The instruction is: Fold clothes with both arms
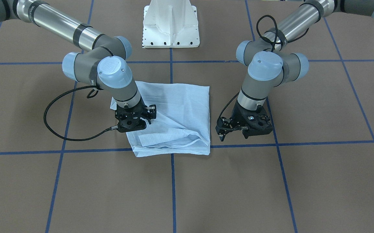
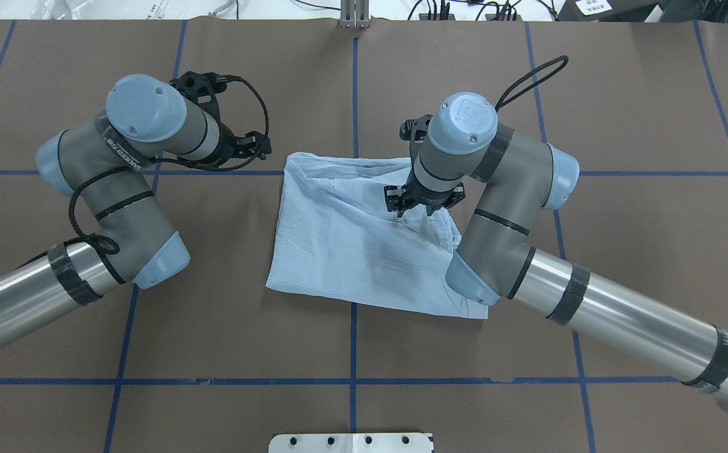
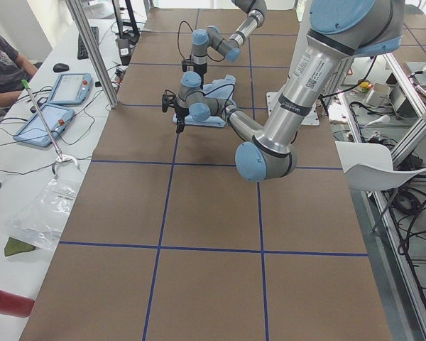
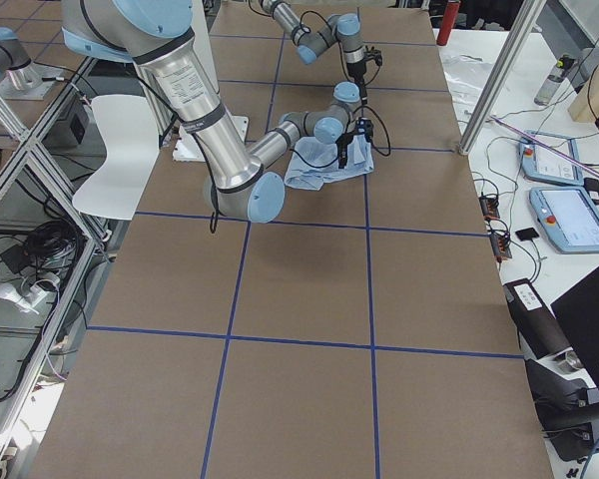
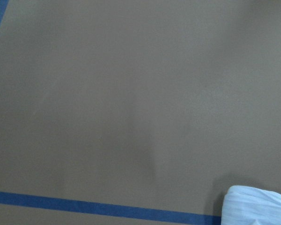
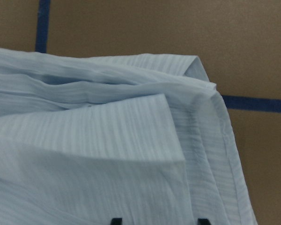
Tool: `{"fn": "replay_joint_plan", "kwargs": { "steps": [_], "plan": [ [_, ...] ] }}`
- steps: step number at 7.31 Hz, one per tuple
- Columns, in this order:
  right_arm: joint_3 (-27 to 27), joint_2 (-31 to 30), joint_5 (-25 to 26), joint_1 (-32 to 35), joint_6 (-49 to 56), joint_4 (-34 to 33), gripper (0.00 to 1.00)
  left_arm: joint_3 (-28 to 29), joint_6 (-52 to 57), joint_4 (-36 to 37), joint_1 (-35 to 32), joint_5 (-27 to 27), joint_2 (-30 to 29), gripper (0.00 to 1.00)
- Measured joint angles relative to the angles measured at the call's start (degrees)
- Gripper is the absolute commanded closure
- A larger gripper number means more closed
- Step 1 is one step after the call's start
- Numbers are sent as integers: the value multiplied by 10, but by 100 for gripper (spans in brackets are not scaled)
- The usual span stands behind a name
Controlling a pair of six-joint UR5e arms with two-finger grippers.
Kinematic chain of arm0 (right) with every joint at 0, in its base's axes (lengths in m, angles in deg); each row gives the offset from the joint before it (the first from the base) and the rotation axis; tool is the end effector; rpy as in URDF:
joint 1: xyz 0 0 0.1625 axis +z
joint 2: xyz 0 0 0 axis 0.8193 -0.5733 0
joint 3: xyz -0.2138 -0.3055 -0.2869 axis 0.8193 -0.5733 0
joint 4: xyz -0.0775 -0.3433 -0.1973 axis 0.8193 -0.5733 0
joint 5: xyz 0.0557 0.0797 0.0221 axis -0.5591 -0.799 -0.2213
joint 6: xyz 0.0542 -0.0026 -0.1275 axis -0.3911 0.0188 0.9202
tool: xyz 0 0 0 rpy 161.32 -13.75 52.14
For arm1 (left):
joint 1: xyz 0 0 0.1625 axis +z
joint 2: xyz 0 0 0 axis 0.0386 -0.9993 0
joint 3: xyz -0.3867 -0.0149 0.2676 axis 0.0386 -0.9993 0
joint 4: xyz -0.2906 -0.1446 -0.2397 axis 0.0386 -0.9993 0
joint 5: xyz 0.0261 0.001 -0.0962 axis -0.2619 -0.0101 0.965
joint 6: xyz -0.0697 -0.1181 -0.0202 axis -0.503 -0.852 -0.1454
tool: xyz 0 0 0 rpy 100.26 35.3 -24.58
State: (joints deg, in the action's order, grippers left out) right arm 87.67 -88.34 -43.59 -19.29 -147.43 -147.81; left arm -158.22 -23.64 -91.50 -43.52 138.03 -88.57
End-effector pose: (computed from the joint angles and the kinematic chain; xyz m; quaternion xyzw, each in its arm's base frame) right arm -0.5928 -0.5205 0.3542 0.0353 -0.4154 -0.0307 0.9085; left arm 0.5071 -0.5774 0.3794 0.1220 0.4407 -0.1255 0.8804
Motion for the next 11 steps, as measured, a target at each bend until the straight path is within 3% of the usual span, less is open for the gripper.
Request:
{"fn": "replay_joint_plan", "kwargs": {
  "steps": [2, 3, 4, 11],
  "plan": [
    [-7, 0, 1, 0, 8, -1, 42, 0, -2, -1, 0, 0, 0, 0],
    [-10, 0, 1, 0, 11, -2, 60, 0, -3, -2, 1, 0, 0, 0],
    [-11, 0, 1, 0, 12, -2, 98, 0, -3, -2, 1, 0, 1, 0],
    [-9, 4, 1, 31, 18, 3, 100, 1, -3, -2, 1, -1, 1, 0]
  ]
}}
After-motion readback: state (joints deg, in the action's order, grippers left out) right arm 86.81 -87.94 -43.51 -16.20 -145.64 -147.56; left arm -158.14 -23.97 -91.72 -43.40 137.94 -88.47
